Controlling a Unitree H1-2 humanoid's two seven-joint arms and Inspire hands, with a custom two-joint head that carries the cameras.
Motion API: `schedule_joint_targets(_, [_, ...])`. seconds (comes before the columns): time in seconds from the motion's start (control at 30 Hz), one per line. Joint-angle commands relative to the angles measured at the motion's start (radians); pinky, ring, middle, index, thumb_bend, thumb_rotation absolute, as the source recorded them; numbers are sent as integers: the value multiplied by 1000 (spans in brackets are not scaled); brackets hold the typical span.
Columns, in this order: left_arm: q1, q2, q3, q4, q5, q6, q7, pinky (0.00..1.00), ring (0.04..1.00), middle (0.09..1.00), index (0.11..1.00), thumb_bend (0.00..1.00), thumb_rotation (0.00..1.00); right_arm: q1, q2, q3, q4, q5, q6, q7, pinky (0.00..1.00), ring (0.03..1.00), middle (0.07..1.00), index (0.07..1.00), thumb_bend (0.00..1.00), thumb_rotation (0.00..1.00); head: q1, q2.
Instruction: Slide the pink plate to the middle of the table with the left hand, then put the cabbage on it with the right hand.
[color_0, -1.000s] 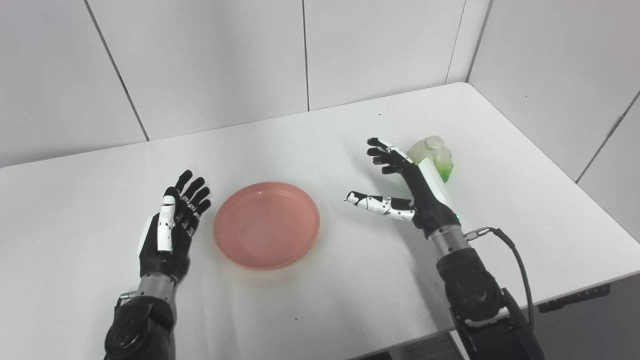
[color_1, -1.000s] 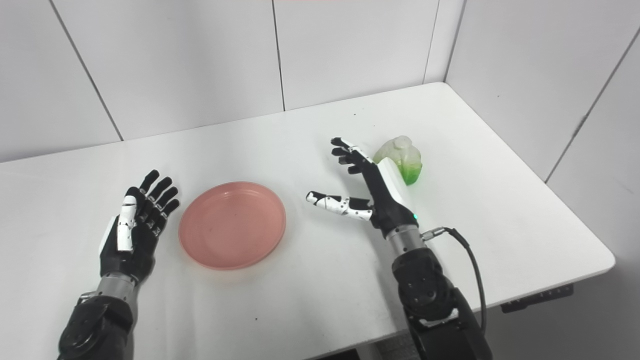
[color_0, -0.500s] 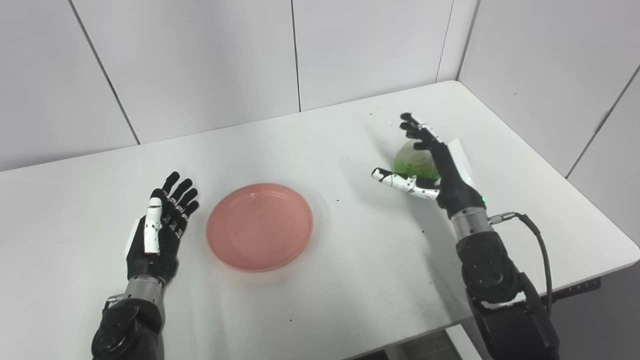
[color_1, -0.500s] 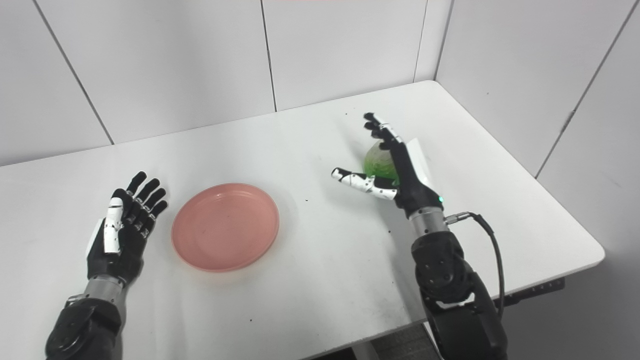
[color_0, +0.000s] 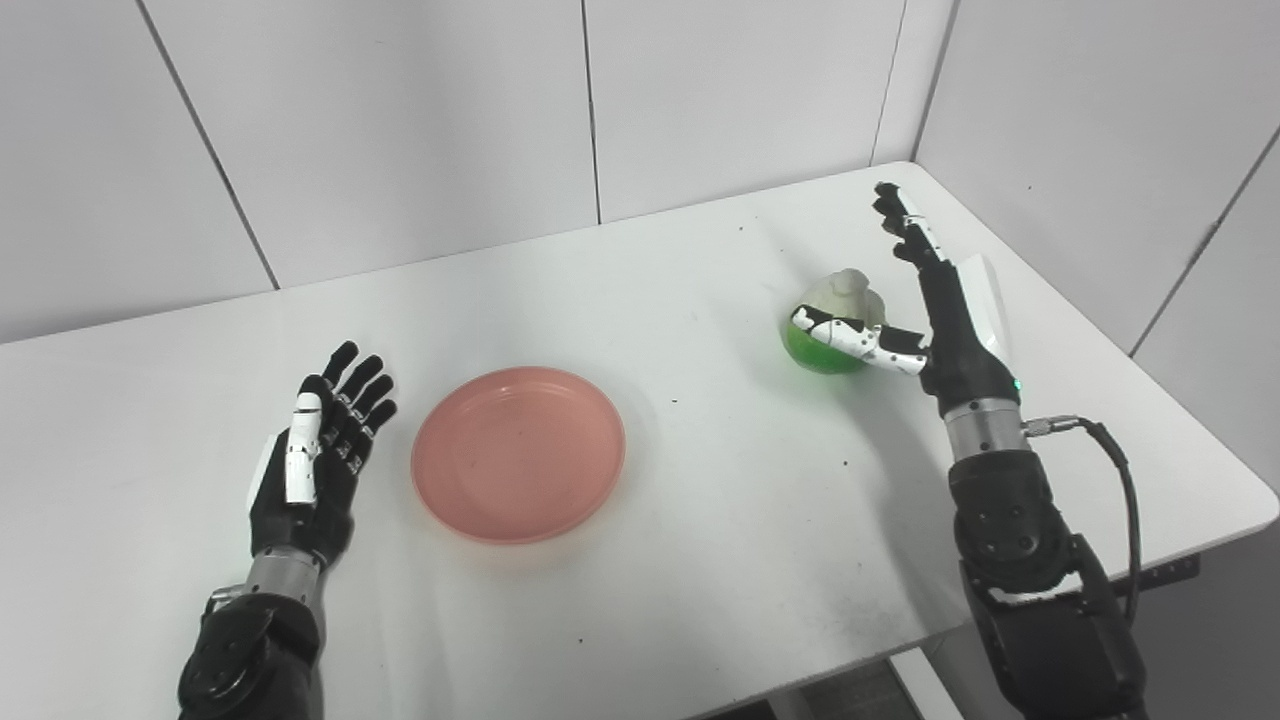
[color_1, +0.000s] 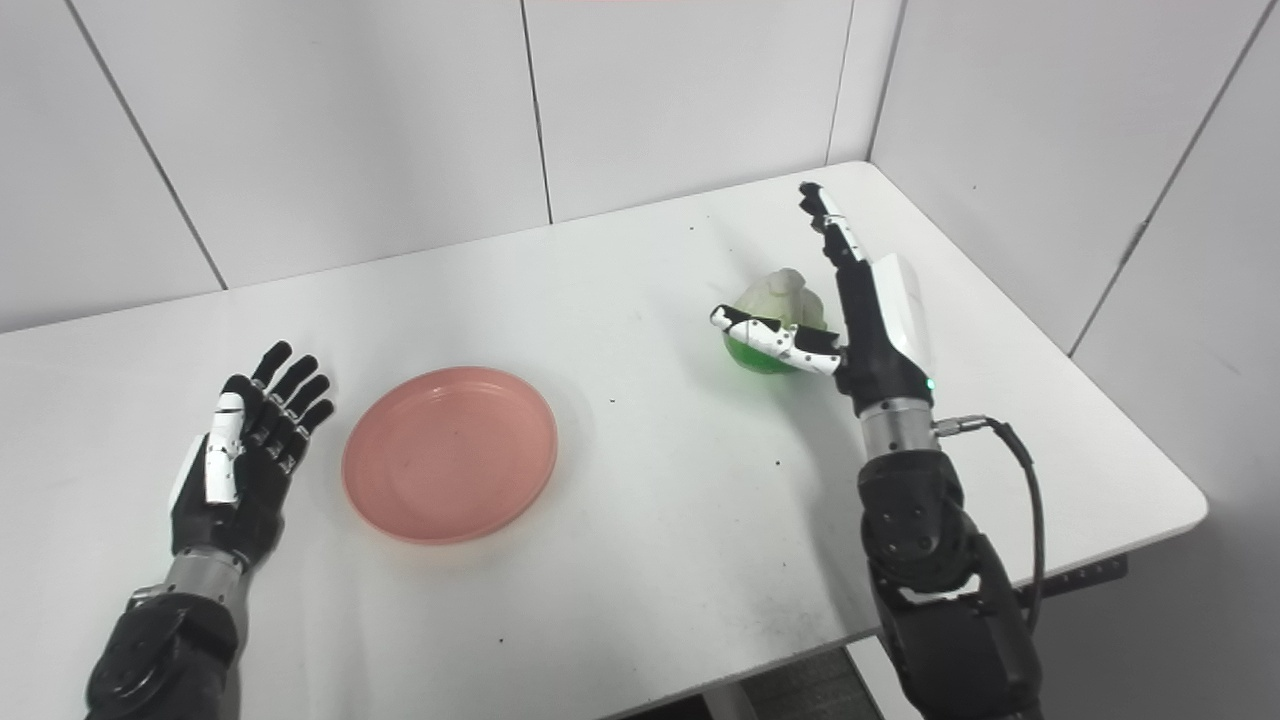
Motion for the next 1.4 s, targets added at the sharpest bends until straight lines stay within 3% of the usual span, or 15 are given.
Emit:
schedule_joint_targets(0.0, [43,15,2,56,4,1,-2,911,908,913,907,503,1000,-25,-27,-9,-16,-16,-10,-11,850,896,906,925,997,441,1,-1])
schedule_joint_targets(0.37, [45,20,6,53,-2,6,-11,912,909,913,908,500,1000,-27,-48,3,16,-48,85,26,811,918,956,989,1000,524,-6,-3])
schedule_joint_targets(0.73, [45,25,8,54,-11,3,-22,910,908,909,903,498,1000,-55,-26,16,74,-44,149,42,821,921,950,989,1000,509,-11,-3])
schedule_joint_targets(1.37, [51,35,5,42,-19,12,-35,914,909,915,910,496,1000,-135,-56,79,153,-64,263,80,818,923,953,999,1000,551,-10,0])
